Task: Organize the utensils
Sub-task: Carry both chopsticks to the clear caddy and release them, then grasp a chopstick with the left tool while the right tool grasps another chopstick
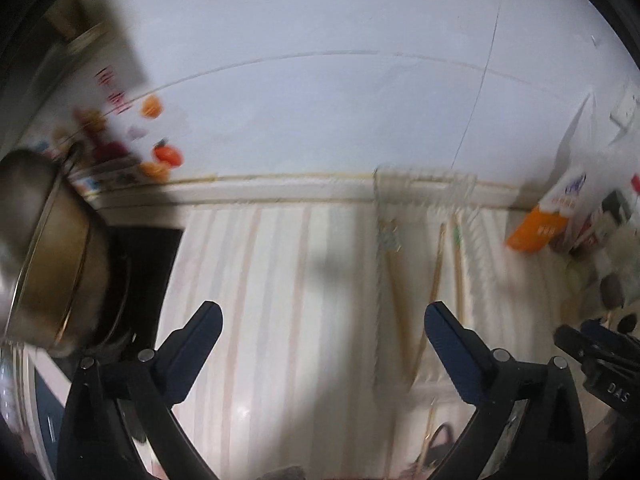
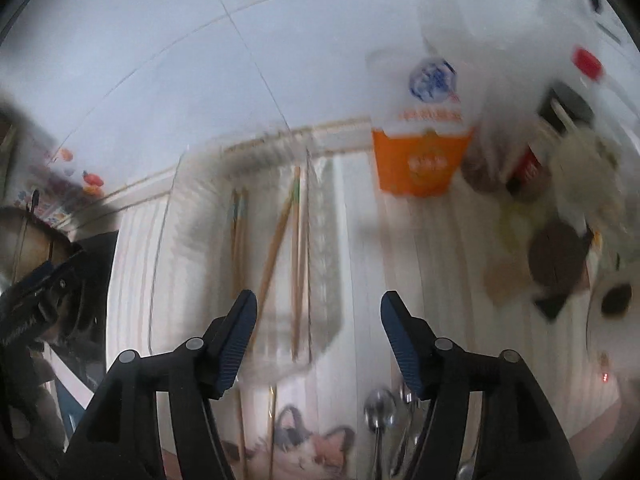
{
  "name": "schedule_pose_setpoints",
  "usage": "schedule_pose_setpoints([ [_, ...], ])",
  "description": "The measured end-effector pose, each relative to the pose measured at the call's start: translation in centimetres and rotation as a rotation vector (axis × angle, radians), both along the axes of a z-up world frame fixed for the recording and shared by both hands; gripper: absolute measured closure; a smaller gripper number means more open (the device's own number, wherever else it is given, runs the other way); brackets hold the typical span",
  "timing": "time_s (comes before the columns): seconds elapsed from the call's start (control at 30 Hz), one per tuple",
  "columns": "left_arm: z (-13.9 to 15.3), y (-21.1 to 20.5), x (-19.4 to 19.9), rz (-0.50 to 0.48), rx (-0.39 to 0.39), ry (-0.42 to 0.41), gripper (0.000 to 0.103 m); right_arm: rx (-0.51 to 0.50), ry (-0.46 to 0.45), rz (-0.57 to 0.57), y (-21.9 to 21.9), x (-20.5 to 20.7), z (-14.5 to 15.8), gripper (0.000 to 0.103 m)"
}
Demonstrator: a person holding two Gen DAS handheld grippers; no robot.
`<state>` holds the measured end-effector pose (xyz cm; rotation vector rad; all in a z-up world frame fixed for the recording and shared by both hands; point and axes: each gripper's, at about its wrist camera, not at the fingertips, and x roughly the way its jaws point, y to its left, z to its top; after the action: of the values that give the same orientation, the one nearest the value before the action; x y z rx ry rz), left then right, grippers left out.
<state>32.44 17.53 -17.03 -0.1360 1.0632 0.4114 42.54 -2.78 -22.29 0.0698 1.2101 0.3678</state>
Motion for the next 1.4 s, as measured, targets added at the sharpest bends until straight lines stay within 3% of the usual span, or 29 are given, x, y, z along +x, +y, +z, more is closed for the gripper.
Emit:
schedule_pose_setpoints([
  [0.17,-4.4,-1.0,-5.6,0.059,0.068,0.077,0.000,0.000,0.133,0.016,0.5,-6.7,-6.0,0.037],
  [0.23,-7.5,-0.9,-7.8,0.085,0.073,0.149,0.000,0.002,0.201,0.024,1.3,-8.5,-8.7,0.040],
  [0.27,-8.7,-0.9,-8.6,0.092,0.070,0.184,0.000,-0.002,0.234,0.039,2.0,-9.6,-10.3,0.047],
  [0.37,-12.4,-0.7,-11.5,0.114,0.068,0.279,0.000,-0.038,0.257,0.078,4.0,-11.5,-12.8,0.050],
  [0.43,-14.1,-0.3,-12.8,0.132,0.096,0.323,0.000,-0.058,0.249,0.103,5.2,-12.2,-13.4,0.050],
  [0.63,-16.3,0.5,-14.5,0.184,0.058,0.364,0.000,-0.178,0.159,0.177,8.5,-13.7,-13.9,0.051],
  [0.67,-16.3,0.4,-14.4,0.178,0.053,0.361,0.000,-0.223,0.136,0.191,8.7,-14.0,-13.8,0.058],
  [0.7,-16.5,0.0,-14.8,0.173,0.044,0.356,0.000,-0.253,0.119,0.198,8.8,-14.2,-13.7,0.074],
  [0.77,-16.4,-1.2,-14.7,0.146,0.006,0.347,0.000,-0.263,0.123,0.198,8.0,-14.1,-13.8,0.096],
  [1.0,-17.0,-7.0,-11.4,-0.061,-0.172,0.330,0.001,-0.284,0.205,0.148,2.6,-12.9,-13.9,0.097],
  [1.03,-17.3,-7.6,-10.9,-0.083,-0.183,0.334,0.003,-0.289,0.210,0.145,2.0,-13.0,-13.8,0.097],
  [1.17,-18.3,-9.3,-10.0,-0.136,-0.212,0.337,0.045,-0.293,0.215,0.135,0.8,-13.2,-13.8,0.096],
  [1.2,-18.1,-9.6,-9.9,-0.144,-0.212,0.330,0.051,-0.292,0.213,0.135,0.6,-13.3,-13.8,0.096],
  [1.27,-17.8,-9.3,-10.0,-0.152,-0.207,0.321,0.087,-0.290,0.210,0.133,-0.2,-13.6,-14.1,0.096],
  [1.33,-17.8,-8.7,-10.2,-0.140,-0.219,0.325,0.098,-0.288,0.210,0.128,-0.6,-13.1,-14.3,0.096],
  [1.4,-17.5,-7.8,-10.4,-0.127,-0.236,0.327,0.098,-0.286,0.212,0.125,-0.5,-13.4,-14.3,0.096],
])
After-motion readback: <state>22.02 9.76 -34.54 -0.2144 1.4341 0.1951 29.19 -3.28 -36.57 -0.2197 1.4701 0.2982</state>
